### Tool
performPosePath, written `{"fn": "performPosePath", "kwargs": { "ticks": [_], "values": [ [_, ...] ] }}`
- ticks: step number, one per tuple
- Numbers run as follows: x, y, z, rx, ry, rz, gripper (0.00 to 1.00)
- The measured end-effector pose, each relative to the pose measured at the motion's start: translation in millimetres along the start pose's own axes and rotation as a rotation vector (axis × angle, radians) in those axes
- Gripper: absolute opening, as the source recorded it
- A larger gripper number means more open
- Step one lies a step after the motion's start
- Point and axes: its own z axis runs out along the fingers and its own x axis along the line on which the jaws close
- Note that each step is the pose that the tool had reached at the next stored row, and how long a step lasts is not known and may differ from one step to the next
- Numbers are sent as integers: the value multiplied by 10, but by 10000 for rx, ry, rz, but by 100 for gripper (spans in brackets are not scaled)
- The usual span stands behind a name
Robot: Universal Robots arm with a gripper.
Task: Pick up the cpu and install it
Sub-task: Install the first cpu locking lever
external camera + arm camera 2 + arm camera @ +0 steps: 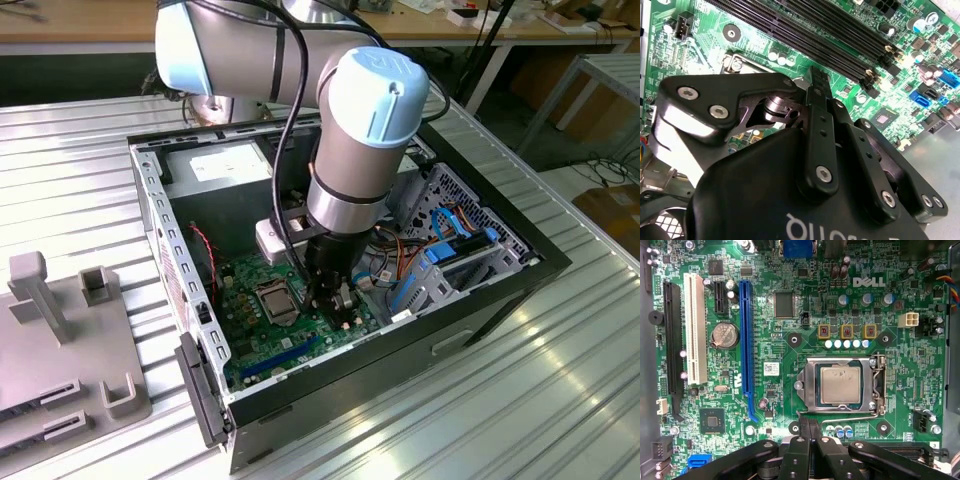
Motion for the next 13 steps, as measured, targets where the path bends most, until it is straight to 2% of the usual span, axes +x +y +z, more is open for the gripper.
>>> {"fn": "performPosePath", "kwargs": {
  "ticks": [13],
  "values": [
    [-4, -35, 21, 0, 9, 0, 11]
  ]
}}
